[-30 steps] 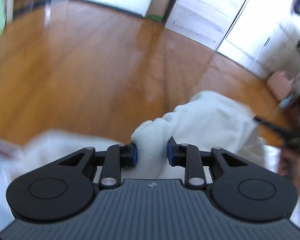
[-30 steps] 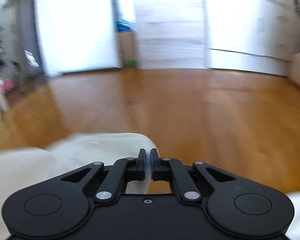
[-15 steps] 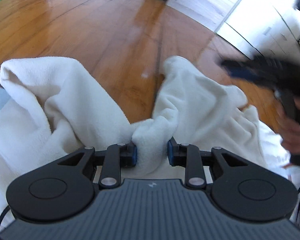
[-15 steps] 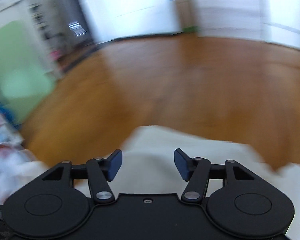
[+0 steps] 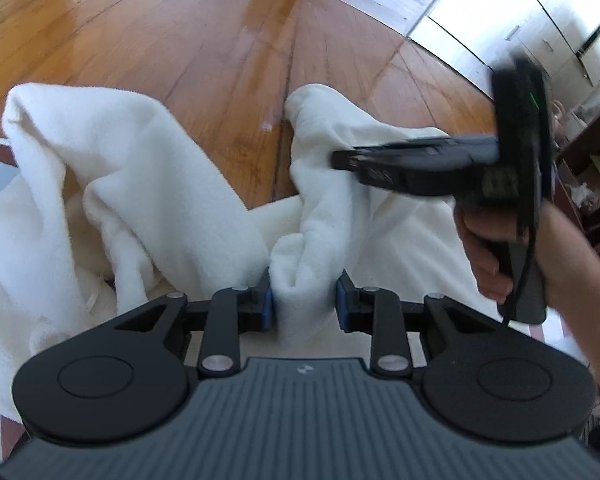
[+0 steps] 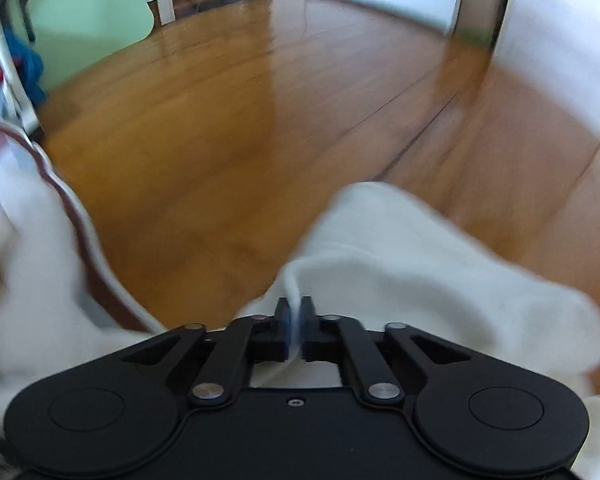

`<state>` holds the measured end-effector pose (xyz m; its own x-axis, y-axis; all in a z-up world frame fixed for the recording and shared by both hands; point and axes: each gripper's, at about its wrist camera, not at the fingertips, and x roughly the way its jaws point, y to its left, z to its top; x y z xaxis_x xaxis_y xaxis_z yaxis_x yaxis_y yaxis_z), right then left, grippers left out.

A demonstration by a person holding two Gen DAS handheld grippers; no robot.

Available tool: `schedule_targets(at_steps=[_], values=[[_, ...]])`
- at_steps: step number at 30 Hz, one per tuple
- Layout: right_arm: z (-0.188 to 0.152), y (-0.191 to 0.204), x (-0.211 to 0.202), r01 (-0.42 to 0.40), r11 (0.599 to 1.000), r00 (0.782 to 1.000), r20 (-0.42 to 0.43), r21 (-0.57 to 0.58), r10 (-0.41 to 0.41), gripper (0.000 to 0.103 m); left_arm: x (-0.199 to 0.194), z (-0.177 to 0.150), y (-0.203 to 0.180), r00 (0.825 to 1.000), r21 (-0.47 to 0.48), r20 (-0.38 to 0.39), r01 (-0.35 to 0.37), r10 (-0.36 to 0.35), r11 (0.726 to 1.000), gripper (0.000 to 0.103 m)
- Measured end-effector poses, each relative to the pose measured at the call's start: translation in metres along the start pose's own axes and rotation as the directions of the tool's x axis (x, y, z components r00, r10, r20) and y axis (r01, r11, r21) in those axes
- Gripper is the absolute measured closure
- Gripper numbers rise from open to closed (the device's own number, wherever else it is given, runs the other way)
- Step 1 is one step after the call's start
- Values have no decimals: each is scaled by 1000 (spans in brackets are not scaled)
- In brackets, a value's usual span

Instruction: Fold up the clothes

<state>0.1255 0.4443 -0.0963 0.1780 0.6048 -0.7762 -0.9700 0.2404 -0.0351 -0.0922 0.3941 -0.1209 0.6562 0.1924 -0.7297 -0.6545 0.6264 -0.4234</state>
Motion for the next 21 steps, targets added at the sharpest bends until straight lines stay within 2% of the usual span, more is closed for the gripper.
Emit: schedule_targets(at_steps=[2,4,6,8,11,12,13,14,17,19,21], values=[[-18,-20,-18,37,993,997,64,113,-45,99,-6,4,-3,1000,-8,7,12,-12,1000,64],[-39,-40,-35,90,972,987,111,216,-116,100,-14,9,4,996,-131,79,57,-47,990,61],[-57,-46,-49,163,958,969,142,235,-199,100,-23,14,10,986,-229,142,122,-91,966,59],[-71,-46,-50,233,950,957,124,207,-261,100,-33,18,13,982,-235,168,124,-85,964,55],[-78,-39,-37,267,953,960,53,142,-277,100,-49,20,16,976,-194,209,-19,60,981,50],[-80,-37,-40,279,953,957,54,114,-286,99,-55,21,21,971,-198,213,-62,104,978,48],[-88,-38,-49,294,952,952,65,84,-300,99,-60,22,25,965,-204,217,-104,149,973,42],[-91,-34,-54,308,950,947,75,51,-312,99,-64,23,32,955,-228,213,-156,205,961,35],[-93,-13,-57,344,938,936,104,-49,-338,99,-59,26,53,908,-277,184,-319,376,906,33],[-96,-7,-56,341,935,939,88,-100,-333,99,-56,24,75,891,-273,148,-380,428,884,33],[-96,-4,-57,324,940,946,67,-110,-318,98,-46,25,90,885,-284,108,-410,454,867,33]])
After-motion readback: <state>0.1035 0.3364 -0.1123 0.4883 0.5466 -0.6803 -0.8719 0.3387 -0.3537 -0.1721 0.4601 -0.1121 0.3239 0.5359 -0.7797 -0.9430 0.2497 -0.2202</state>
